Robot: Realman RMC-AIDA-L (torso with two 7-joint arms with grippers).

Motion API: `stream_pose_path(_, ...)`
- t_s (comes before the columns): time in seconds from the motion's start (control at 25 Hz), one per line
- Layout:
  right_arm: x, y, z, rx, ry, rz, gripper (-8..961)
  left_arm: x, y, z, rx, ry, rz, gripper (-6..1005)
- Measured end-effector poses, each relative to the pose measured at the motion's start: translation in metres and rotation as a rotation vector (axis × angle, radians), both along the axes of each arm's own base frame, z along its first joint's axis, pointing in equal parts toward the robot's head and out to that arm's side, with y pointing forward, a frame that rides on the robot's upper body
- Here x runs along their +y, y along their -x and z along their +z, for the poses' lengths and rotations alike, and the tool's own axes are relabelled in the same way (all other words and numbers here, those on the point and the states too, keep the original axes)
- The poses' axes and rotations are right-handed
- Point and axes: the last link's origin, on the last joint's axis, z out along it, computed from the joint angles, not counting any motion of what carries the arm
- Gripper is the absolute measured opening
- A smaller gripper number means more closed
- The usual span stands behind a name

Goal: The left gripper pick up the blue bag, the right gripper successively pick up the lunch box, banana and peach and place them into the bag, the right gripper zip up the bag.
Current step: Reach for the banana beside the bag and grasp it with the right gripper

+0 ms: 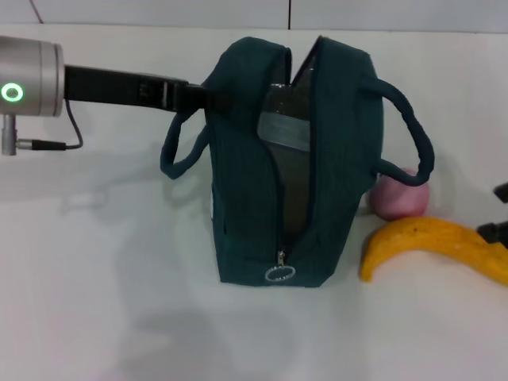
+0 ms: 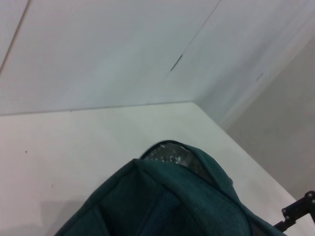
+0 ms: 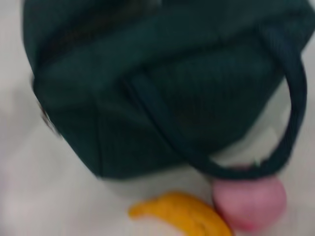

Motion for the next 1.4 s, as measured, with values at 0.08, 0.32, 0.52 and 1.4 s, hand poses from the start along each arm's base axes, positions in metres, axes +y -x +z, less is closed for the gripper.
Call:
stream_pose_path(0.08, 0.001, -0.004, 0.002, -0.037, -0.009, -0.023, 625, 0.002, -0.003, 0.001, -0.009, -0.007, -0.003, 54)
stream_pose_path(0.32, 0.004, -0.016, -0.002, -0.073, 0.016, -0.041, 618, 0.007, -0.007, 0.001, -0.021, -0.021, 0.007, 53)
stream_pose_path(0.52, 0.012, -0.022, -0.021, -0.078, 0.046, -0.031, 611, 0.007, -0.007, 0.001, -0.023, -0.021, 0.009, 53)
stream_pose_path(1.4, 0.027, -0.03, -0.056, -0.113, 0.091, -0.027, 582, 0.004, -0.004, 0.001, -0.022, -0.022, 0.011, 54)
